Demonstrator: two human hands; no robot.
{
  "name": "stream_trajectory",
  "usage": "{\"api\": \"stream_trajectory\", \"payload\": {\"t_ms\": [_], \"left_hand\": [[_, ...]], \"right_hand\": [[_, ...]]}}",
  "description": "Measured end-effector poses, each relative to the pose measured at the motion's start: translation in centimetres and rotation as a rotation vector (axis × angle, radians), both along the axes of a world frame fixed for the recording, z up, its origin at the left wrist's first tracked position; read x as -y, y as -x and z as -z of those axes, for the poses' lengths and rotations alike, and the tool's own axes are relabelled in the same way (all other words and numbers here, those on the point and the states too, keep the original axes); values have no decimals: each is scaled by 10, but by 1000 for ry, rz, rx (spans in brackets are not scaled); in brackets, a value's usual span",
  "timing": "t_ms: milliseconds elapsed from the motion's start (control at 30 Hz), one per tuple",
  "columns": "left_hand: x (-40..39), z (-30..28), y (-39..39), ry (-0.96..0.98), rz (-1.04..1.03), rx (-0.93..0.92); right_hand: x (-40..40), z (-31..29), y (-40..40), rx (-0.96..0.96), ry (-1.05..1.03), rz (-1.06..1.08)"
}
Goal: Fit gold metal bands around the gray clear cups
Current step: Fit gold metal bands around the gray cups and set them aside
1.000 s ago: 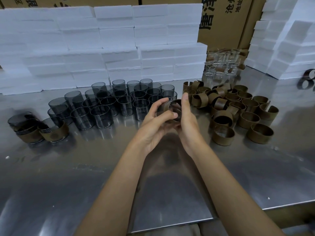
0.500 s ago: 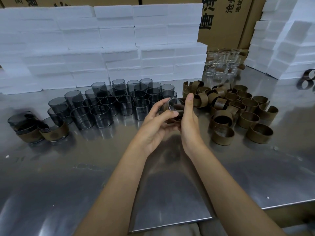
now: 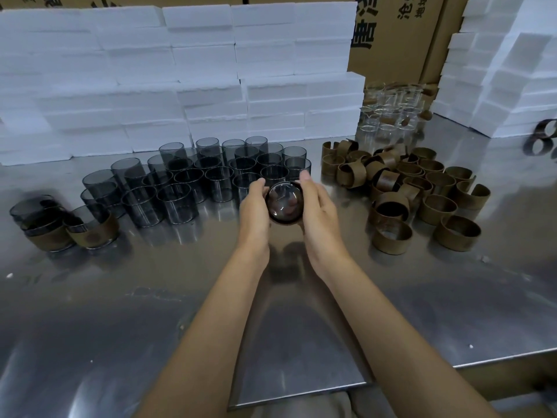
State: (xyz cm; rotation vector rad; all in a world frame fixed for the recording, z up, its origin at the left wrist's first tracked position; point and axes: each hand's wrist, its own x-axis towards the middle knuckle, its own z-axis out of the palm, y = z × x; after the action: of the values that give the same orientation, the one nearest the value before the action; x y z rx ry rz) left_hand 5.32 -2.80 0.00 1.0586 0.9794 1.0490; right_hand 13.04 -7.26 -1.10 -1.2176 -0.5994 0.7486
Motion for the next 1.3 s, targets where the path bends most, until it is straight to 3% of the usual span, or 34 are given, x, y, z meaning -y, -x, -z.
{"api": "stream_trajectory", "payload": {"t_ms": [133,367,600,1067,1300], "left_hand": [[-1,2,1,101,66,157],[13,4,-7,174,49,164],[15,0,-9,158,38,153],[13,3,-9,23,73,161],[8,4,-6,5,130,213]], "right_hand": [[4,-7,-1,-264,43,-119],[10,-3,-8,-319,113,-165],[9,2,-8,-484,9,-218],[15,-8,-4,-579,3,-244],[17,-12,-11,-476,16,-332]]}}
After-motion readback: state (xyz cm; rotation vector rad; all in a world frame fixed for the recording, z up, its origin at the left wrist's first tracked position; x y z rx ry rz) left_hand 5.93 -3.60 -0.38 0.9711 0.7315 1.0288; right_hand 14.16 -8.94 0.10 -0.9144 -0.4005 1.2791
